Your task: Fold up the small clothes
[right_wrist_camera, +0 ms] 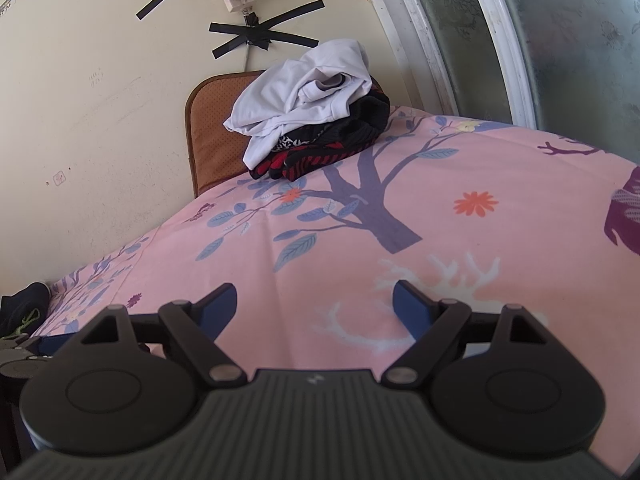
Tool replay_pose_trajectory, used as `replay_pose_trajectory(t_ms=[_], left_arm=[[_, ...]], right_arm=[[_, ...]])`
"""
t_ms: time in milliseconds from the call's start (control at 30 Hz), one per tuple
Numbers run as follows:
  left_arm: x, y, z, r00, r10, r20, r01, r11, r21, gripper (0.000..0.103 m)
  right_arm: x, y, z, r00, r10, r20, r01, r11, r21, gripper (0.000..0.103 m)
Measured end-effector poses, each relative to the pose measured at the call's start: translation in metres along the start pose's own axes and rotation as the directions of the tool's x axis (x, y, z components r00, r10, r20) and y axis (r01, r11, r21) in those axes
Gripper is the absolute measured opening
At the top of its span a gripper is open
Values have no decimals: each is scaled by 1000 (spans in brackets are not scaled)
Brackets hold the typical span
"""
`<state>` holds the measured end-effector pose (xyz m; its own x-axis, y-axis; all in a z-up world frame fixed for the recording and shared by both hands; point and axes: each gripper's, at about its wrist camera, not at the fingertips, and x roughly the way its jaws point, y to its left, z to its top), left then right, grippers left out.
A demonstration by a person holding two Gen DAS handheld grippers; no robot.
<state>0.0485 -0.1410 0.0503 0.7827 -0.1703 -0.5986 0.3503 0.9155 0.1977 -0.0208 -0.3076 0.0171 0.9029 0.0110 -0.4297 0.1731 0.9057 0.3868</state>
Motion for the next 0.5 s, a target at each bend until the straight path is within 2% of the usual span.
replay_pose_trajectory(t_ms=[100, 333, 500], left_arm=[[-2, -3, -2, 1000, 18, 15, -18, 1000, -1, 103], [-1, 3, 3, 999, 3, -33, -4, 999, -40, 103], [-12, 1, 3, 999, 46, -18, -47, 999, -19, 103]], right_arm=[[0, 0, 0, 1000, -1, 0, 1, 1000, -2, 87], [0, 0, 0, 1000, 0, 0, 0, 1000, 1, 87], [0, 0, 0, 1000, 0, 0, 0, 1000, 0, 87]])
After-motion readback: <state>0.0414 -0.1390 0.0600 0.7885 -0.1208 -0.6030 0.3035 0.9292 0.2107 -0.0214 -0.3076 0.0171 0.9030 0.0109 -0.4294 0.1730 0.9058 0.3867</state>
